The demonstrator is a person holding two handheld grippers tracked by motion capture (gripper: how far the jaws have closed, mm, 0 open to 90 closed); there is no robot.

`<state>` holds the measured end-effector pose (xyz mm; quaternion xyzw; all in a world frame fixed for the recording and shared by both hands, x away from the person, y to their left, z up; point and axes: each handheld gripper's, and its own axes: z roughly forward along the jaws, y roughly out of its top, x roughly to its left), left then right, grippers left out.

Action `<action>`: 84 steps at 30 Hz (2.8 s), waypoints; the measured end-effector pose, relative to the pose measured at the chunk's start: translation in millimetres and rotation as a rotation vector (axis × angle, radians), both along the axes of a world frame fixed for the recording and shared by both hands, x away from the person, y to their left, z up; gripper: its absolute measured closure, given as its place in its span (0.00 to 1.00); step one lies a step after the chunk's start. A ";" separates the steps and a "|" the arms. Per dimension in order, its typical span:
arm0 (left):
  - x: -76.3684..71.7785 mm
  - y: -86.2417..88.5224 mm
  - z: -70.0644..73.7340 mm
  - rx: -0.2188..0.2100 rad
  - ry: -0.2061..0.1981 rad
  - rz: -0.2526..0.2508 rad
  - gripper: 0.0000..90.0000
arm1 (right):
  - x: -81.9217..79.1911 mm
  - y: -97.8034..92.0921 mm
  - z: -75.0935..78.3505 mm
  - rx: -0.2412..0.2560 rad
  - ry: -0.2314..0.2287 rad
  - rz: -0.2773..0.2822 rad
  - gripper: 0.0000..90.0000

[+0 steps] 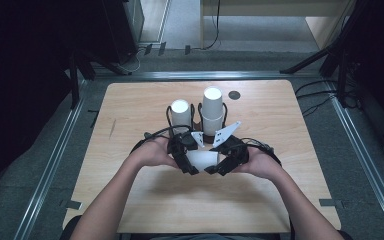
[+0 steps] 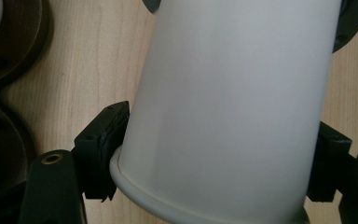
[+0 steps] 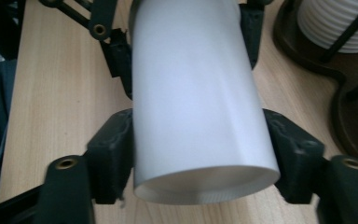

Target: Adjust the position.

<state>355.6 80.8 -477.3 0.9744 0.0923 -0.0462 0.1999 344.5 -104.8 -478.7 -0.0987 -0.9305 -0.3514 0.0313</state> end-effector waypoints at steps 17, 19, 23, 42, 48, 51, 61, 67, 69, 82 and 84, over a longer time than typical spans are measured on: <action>1.2 9.2 3.6 -0.084 0.031 0.040 0.08 | -1.5 -3.9 6.0 0.017 -0.010 0.021 0.37; 1.7 11.9 5.2 -0.112 0.027 0.043 0.08 | -1.1 -5.0 6.3 0.017 -0.007 0.021 0.37; 1.5 16.1 8.0 -0.160 0.030 0.059 0.08 | -0.8 -7.3 7.7 0.038 0.006 0.014 0.37; -7.2 38.6 4.5 -0.357 0.028 0.117 0.08 | -0.4 -15.5 13.7 0.085 0.013 0.011 0.37; -8.4 39.3 -0.7 -0.417 0.059 0.120 0.09 | -1.4 -15.2 15.6 0.107 0.024 0.025 0.37; -8.4 37.6 -0.4 -0.441 0.067 0.111 0.10 | -1.3 -14.5 15.5 0.112 0.026 0.030 0.37; -9.2 45.3 3.1 -0.521 0.081 0.059 0.26 | -1.2 -16.4 16.8 0.147 0.061 0.055 0.38; -9.8 44.0 4.9 -0.502 0.085 0.054 0.30 | -0.8 -17.1 15.8 0.145 0.069 0.063 0.38; -10.2 43.2 5.3 -0.494 0.085 0.052 0.30 | -0.8 -16.9 15.4 0.142 0.080 0.058 0.38; -9.1 47.0 11.6 -0.444 0.062 0.090 0.30 | 1.2 -22.1 15.9 0.102 0.063 0.008 0.29; -8.7 48.3 13.4 -0.442 0.053 0.099 0.29 | 1.1 -21.9 14.9 0.090 0.056 0.004 0.29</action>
